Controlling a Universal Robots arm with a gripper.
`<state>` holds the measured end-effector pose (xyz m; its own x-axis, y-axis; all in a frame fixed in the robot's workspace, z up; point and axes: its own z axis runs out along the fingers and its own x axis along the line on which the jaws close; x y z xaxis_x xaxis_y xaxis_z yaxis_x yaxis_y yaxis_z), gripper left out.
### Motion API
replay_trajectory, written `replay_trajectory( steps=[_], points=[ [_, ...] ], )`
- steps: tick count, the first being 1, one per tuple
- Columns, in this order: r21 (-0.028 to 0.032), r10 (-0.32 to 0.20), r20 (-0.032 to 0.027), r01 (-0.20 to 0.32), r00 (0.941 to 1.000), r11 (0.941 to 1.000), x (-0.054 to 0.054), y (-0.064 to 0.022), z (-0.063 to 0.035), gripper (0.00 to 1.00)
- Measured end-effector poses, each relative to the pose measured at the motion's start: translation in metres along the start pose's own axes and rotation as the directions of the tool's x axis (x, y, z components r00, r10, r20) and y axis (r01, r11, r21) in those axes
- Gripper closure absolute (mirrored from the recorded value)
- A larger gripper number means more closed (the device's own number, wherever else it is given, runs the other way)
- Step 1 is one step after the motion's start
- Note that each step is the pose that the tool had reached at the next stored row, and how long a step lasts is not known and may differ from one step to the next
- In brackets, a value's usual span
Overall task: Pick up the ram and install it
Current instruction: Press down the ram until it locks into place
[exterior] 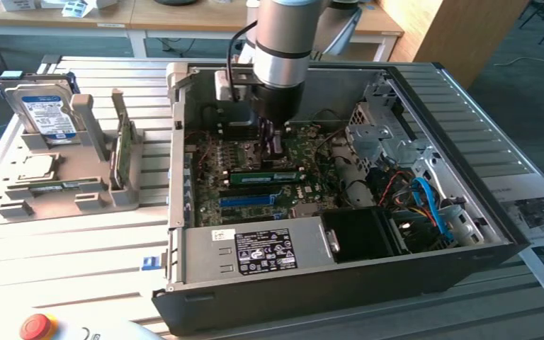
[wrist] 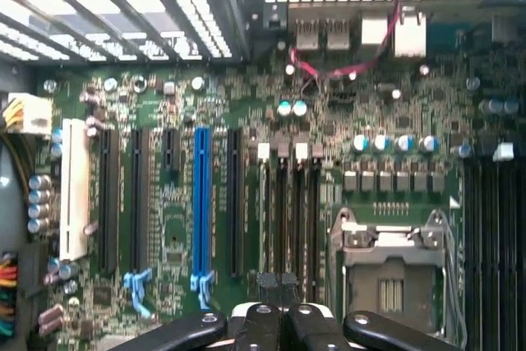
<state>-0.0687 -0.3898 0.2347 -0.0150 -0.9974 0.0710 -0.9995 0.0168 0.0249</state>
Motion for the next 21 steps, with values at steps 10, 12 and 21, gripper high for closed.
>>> replay_trajectory(
  steps=[10,12,21],
  points=[
    [0.0001,0.000,-0.0001,0.000,1.0000,1.0000,0.0017,0.0052,0.0003,0.90],
    [0.0000,0.000,-0.0001,0.000,1.0000,1.0000,0.0039,0.0052,0.0004,0.90],
    [-0.0002,0.000,-0.0001,0.000,1.0000,1.0000,0.0070,0.0057,0.0015,0.90]
  ],
)
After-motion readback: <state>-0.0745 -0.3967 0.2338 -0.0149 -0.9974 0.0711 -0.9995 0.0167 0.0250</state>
